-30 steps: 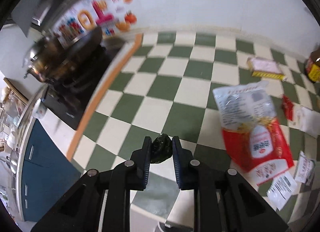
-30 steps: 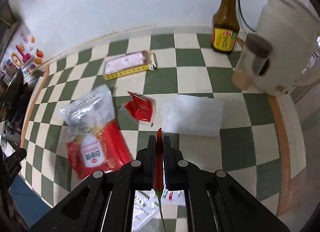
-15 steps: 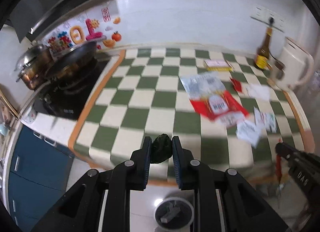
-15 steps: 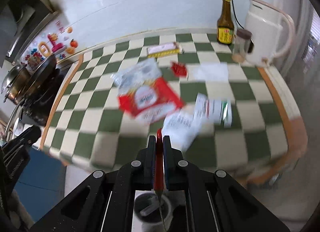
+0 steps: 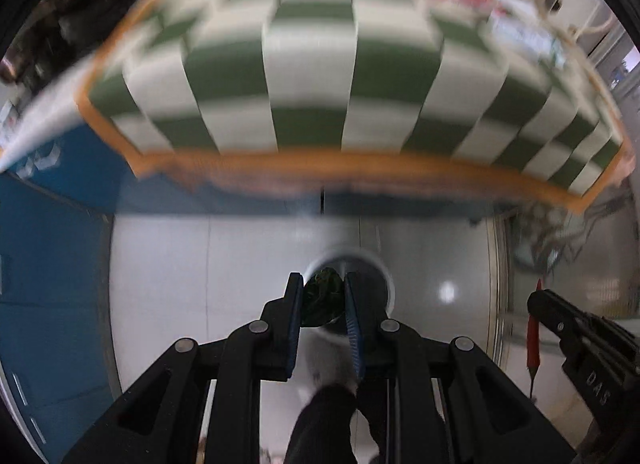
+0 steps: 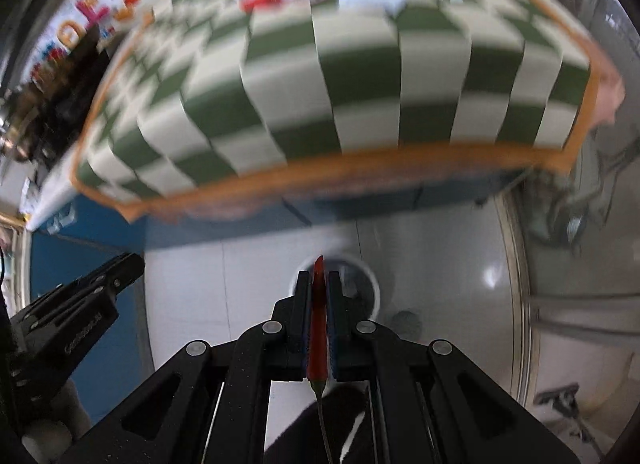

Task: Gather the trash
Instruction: 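Lower both grippers over the bin and release the red strip and green scrap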

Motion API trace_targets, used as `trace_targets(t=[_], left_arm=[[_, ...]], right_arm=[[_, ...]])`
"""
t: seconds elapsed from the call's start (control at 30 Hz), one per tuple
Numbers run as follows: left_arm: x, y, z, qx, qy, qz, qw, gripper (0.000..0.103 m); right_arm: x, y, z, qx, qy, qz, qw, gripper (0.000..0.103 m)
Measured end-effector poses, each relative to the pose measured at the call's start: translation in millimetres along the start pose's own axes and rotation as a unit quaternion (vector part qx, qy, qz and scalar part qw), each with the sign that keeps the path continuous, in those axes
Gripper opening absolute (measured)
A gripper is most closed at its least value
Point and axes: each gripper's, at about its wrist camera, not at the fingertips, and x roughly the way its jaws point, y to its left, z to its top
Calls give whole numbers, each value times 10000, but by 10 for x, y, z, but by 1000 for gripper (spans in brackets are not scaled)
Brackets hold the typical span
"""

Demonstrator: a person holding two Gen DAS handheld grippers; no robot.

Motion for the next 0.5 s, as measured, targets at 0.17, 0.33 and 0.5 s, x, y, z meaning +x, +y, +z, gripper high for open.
trace_targets(t=[0.17, 0.33, 0.5], left_arm=[[835, 10, -164, -109, 687, -138, 9975, 17], [1659, -41, -299, -80, 1164, -200, 9930, 17], [2474, -123, -420, 59, 1622, -264, 9864, 17]], right_arm=[[764, -100, -348, -6, 537, -24, 9986, 7], [1556, -298, -555, 100, 848, 44, 9963, 7], [2419, -576, -769, 329, 1197, 192, 9921, 7]])
